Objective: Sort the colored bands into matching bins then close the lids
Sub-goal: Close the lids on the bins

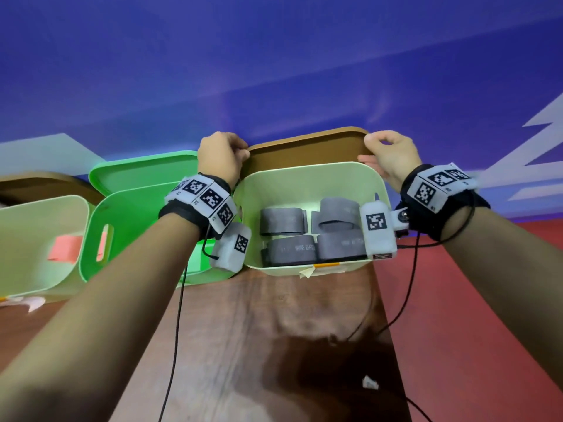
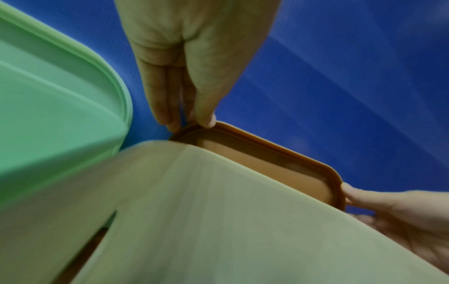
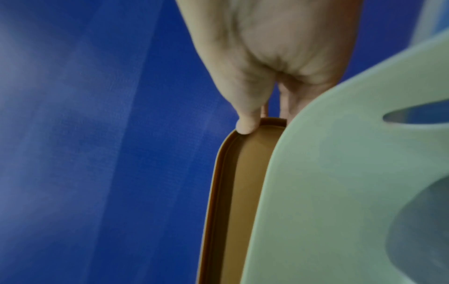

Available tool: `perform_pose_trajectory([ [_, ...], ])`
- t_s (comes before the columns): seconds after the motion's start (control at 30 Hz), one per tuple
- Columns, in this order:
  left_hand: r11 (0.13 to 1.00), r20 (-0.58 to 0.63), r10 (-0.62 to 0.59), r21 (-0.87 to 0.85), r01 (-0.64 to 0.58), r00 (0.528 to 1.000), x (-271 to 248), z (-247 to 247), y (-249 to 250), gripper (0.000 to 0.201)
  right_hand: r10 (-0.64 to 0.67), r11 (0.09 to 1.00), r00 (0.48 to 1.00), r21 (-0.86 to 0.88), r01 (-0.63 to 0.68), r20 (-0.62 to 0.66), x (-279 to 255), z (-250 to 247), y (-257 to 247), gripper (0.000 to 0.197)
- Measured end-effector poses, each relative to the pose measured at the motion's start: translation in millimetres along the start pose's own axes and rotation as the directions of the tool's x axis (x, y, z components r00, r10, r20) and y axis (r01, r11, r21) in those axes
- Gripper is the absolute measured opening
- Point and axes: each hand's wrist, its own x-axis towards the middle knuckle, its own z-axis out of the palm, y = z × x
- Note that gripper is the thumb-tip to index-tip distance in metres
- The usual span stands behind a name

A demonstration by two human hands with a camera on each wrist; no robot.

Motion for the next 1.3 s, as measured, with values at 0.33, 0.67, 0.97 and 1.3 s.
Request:
perform_pose_trajectory([
  [0.33, 0.977, -0.165, 0.113, -0.160, -0.140, 0.980, -19.9, -20.5, 10.5, 0.032, -0.402, 0.899, 0.915, 0.197, 0.390, 0.026, -56.1, -3.3, -48.8, 0.011],
  [0.67, 0.804, -0.234, 0.329, -0.439, -0.401, 0.915, -81.6, -51.2, -3.7, 0.002, -0.312, 0.707, 0.947, 0.684, 0.177, 0.077, -106.7, -21.9, -47.0, 0.032],
  [0.97, 0.785, -0.050, 0.567, -0.270, -0.558, 0.822, -149.0, -13.6, -41.8, 0.041, -0.266, 0.957, 0.959, -0.095, 0.275, 0.096, -102.8, -30.4, 31.1, 0.051],
  [1.3, 0.808, 0.182, 0.586, -0.061, -0.586, 0.789, -156.8, 16.5, -68.1, 0.053, -0.375, 0.751, 0.919, -0.541, 0.379, 0.124, -120.0, -20.6, 60.0, 0.046],
])
